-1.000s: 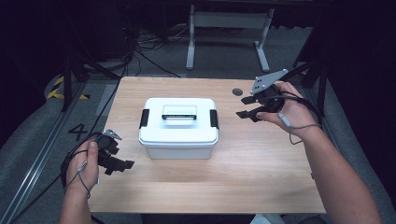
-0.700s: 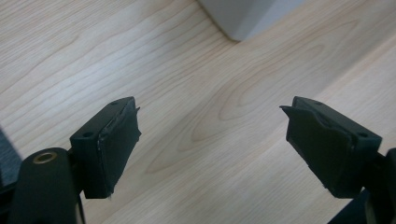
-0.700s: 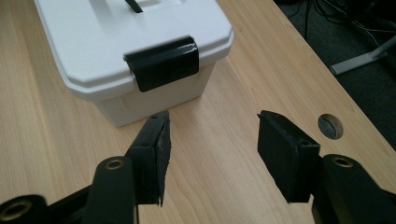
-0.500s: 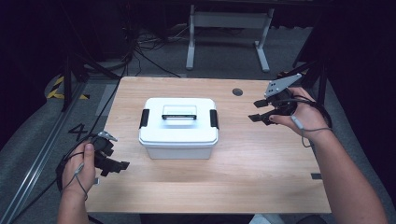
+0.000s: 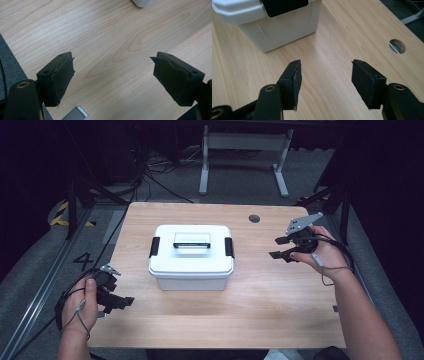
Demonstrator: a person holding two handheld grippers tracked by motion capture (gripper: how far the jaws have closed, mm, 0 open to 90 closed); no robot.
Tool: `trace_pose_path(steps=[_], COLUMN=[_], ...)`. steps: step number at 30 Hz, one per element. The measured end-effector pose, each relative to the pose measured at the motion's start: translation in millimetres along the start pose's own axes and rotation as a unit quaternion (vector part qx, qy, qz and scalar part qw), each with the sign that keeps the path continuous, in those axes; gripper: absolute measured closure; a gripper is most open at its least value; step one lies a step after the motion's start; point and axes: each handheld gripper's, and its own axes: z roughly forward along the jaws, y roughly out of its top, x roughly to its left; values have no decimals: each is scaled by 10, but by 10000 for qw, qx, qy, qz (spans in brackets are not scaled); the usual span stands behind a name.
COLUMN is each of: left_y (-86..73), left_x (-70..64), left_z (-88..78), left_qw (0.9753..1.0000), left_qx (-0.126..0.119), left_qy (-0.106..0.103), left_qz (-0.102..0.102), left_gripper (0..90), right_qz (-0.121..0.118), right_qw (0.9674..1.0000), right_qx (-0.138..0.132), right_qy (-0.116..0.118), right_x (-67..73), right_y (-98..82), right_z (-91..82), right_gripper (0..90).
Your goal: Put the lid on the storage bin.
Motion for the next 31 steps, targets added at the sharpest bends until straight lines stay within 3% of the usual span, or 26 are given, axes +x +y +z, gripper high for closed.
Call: trace_pose_path(steps=[3,17,27,28,31], left_y=[-22,-21,-11,-12,-14], left_x=[0,12,19,24,61], left_z=[5,37,44,46,46], left_qw=[10000,10000,10000,9999,9980], left_qx=[-10,25,-32,-65,-144], left_qy=[-47,-74,-18,6,245], left_qz=[-17,-8,-29,-81,-558], left_gripper=[173,172,170,169,168], right_qz=[118,416,439,474,578], right_qw=[9999,9990,9974,9970,9959], right_qx=[-55,105,579,619,691], right_qy=[90,80,-3,-9,12], right_x=[-6,-35,-46,-43,-30], right_y=[-83,-463,-665,-678,-698], right_z=[80,384,590,600,601], right_gripper=[433,429,468,511,573])
